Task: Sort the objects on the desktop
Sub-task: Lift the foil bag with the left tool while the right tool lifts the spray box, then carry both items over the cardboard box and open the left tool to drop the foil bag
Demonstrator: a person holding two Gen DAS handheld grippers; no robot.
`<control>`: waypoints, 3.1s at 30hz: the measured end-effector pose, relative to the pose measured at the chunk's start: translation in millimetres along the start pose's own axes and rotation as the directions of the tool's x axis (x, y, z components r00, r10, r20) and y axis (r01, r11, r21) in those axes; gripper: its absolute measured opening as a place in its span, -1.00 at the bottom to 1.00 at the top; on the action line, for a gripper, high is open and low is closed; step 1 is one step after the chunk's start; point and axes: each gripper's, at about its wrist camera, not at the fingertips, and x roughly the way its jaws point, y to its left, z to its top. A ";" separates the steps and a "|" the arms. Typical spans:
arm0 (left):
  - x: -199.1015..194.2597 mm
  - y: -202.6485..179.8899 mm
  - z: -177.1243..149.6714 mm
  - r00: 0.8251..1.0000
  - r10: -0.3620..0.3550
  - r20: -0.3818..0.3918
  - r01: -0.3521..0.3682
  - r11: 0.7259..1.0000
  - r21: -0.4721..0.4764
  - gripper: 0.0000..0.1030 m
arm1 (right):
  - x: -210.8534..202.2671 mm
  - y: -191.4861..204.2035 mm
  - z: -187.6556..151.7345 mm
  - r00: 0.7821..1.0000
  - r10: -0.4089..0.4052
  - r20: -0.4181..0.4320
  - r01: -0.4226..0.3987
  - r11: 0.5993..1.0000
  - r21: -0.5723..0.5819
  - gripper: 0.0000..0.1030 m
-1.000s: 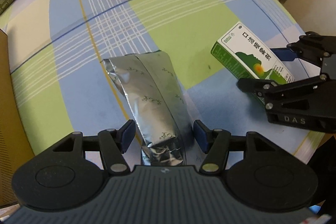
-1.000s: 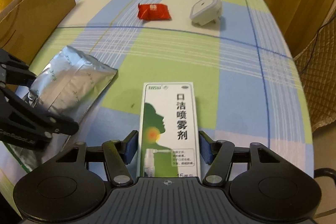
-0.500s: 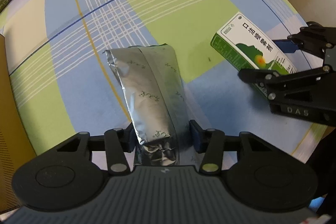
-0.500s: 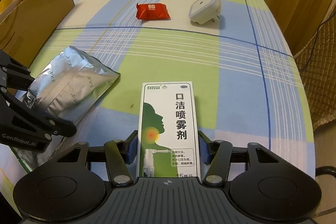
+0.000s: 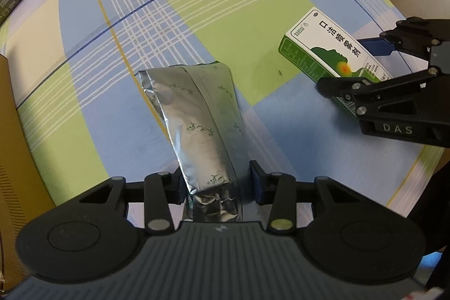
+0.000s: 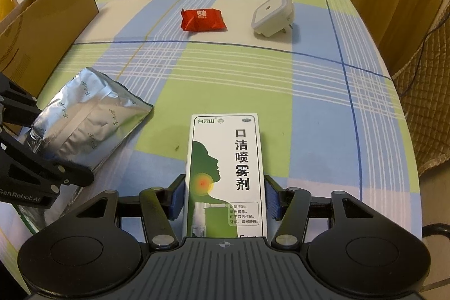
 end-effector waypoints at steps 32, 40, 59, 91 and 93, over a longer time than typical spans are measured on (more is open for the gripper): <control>-63.0 25.6 -13.3 0.999 0.036 0.032 -0.035 0.999 -0.033 -0.32 | -37.1 19.7 11.3 0.990 0.084 0.117 -0.093 0.992 0.079 0.03; -99.9 32.5 -28.8 0.996 0.053 0.065 -0.049 0.997 -0.060 -0.32 | -57.9 38.3 11.7 0.980 0.117 0.163 -0.137 0.984 0.117 0.03; -178.9 52.9 -70.5 0.983 0.080 0.165 -0.058 0.989 -0.136 -0.32 | -115.7 93.2 36.2 0.977 0.092 0.190 -0.095 0.996 0.006 0.03; -269.3 189.1 -157.9 0.947 0.230 0.224 -0.140 0.924 -0.357 -0.32 | -127.9 237.4 125.4 0.941 0.274 0.198 -0.227 0.946 -0.232 0.03; -266.2 193.0 -159.9 0.948 0.227 0.221 -0.137 0.922 -0.361 -0.32 | -124.4 245.5 129.4 0.940 0.282 0.192 -0.234 0.942 -0.241 0.03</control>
